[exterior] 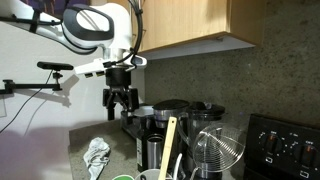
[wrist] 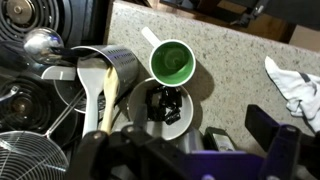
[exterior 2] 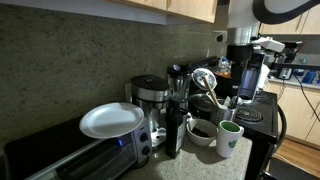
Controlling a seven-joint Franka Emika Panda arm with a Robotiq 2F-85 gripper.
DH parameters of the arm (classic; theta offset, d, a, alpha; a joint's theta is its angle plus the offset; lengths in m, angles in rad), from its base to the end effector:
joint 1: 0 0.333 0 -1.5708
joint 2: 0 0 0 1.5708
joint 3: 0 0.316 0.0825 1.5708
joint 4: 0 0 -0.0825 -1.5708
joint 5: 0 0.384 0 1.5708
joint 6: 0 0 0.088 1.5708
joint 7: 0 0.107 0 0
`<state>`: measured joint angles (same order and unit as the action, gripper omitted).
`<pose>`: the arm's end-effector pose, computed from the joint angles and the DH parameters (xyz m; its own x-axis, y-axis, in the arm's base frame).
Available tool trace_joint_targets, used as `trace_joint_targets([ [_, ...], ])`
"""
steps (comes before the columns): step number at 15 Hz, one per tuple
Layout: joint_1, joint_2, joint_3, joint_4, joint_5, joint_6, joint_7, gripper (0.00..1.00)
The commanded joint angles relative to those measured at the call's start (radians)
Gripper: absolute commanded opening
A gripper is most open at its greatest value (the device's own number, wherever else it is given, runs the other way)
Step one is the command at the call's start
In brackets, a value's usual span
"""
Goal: Move the mug to the left side of the counter
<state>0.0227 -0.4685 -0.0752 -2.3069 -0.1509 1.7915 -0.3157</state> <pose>0.4052 -0.0372 0.5191 0.9507 0.2993 -0.0814 0.3061 -0.9477 0.0905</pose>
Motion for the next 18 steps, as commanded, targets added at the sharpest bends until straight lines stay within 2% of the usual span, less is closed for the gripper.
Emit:
trace_joint_targets([
  [1,-0.005,0.069,-0.064,0.023,-0.062,-0.050,-0.210,1.00],
  [5,-0.013,0.138,-0.114,0.000,-0.111,-0.038,-0.411,1.00],
  [9,-0.043,0.199,-0.126,-0.034,-0.177,-0.004,-0.532,1.00],
  [13,-0.072,0.231,-0.125,-0.075,-0.205,0.017,-0.585,1.00],
  [18,-0.072,0.201,-0.124,-0.138,-0.150,0.056,-0.579,1.00],
])
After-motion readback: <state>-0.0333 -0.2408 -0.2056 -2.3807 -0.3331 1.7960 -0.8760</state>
